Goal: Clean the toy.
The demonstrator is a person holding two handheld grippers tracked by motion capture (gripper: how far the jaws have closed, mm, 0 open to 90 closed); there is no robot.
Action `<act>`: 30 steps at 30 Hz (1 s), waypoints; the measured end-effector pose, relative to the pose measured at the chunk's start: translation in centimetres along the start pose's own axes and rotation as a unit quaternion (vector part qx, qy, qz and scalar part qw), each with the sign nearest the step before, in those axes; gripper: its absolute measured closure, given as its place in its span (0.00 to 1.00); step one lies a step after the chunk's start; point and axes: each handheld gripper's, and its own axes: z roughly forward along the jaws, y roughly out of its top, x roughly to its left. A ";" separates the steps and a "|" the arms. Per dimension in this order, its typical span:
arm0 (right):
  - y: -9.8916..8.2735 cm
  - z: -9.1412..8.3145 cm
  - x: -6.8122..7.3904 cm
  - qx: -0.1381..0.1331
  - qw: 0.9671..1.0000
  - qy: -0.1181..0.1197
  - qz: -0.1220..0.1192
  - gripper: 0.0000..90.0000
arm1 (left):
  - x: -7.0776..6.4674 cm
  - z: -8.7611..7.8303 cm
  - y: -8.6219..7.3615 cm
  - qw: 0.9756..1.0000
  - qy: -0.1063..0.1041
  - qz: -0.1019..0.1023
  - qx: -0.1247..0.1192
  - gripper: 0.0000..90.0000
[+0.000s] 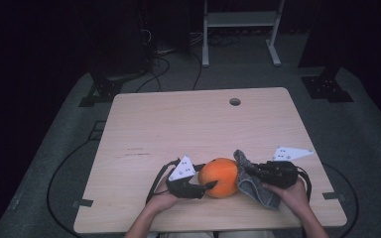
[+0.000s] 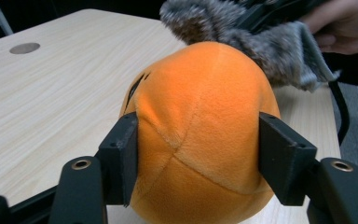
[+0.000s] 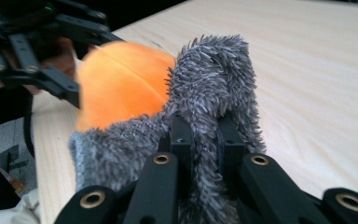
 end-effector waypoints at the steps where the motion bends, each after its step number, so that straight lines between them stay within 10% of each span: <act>1: 0.3 -0.1 0.2 -0.008 1.000 0.006 -0.002 0.89 | -0.1 0.1 0.3 1.000 0.005 0.001 0.001 0.42; 8: 2.2 1.3 2.9 -0.023 0.998 0.043 -0.040 0.89 | -1.2 0.9 1.1 0.999 0.015 0.032 0.015 0.44; 14: 0.9 1.2 0.9 -0.019 0.999 0.033 -0.005 0.89 | -1.6 1.0 1.0 0.999 0.002 0.045 0.017 0.45; 21: 0.0 0.7 -0.2 -0.007 1.000 0.015 0.009 0.89 | 0.1 1.4 0.1 0.999 -0.019 -0.007 0.031 0.14; 30: 2.3 0.3 1.9 -0.046 0.997 0.065 -0.010 0.89 | -0.4 0.8 0.6 1.000 0.006 0.020 0.022 0.44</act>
